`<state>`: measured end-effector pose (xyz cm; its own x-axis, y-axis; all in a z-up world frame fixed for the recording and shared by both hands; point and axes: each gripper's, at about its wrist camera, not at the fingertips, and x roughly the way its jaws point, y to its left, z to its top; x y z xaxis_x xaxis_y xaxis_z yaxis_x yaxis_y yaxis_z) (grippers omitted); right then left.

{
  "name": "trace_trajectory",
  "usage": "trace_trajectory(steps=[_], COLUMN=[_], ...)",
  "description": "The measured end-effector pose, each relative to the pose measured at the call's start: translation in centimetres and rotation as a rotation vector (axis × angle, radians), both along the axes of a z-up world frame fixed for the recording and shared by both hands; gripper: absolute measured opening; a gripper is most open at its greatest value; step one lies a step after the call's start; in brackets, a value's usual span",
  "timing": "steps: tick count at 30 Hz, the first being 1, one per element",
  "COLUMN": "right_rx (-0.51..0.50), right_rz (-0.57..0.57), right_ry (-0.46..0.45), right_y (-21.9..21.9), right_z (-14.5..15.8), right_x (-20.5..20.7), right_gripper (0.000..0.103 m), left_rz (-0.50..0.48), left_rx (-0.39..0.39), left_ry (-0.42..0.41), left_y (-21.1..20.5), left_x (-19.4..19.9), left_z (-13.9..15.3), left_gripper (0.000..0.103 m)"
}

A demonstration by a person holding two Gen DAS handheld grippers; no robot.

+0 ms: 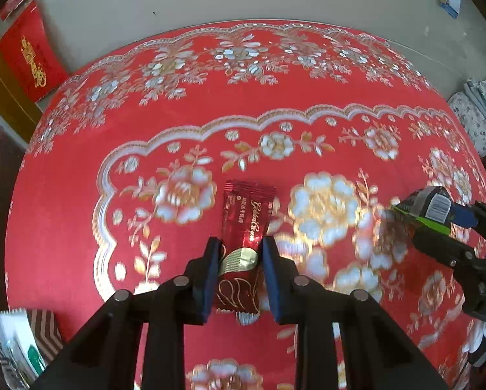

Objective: Organize snacks
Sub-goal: 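Grasp the red chocolate bar with left tool while right tool grasps the dark snack bag, then carry the chocolate bar and dark snack bag over the tray with both tools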

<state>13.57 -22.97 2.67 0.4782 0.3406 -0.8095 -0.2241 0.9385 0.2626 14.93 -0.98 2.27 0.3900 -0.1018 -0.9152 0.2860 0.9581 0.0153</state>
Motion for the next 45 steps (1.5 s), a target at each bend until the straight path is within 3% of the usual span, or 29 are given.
trace_trajectory(steps=[1,17,31,45], right_rx=[-0.001,0.128,0.182,0.195], right_rz=[0.001,0.091,0.198,0.303], right_ry=[-0.003,-0.094,-0.139,-0.132], right_y=[0.0,2.6,7.2,12.2], right_z=[0.0,3.3,4.6,4.8], right_x=[-0.4,-8.8,-14.5,-16.7], right_gripper=[0.051,0.05,0.05,0.05], left_rz=[0.002,0.028,0.112,0.213], left_rx=[-0.001,-0.064,-0.028,-0.035], left_ry=[0.002,-0.03,-0.177,-0.282], left_y=[0.1,2.1,5.4,10.4], left_x=[-0.4,-8.7,-17.8,-23.1], left_z=[0.0,3.8,5.1,6.2], left_gripper=[0.029,0.029,0.029,0.029])
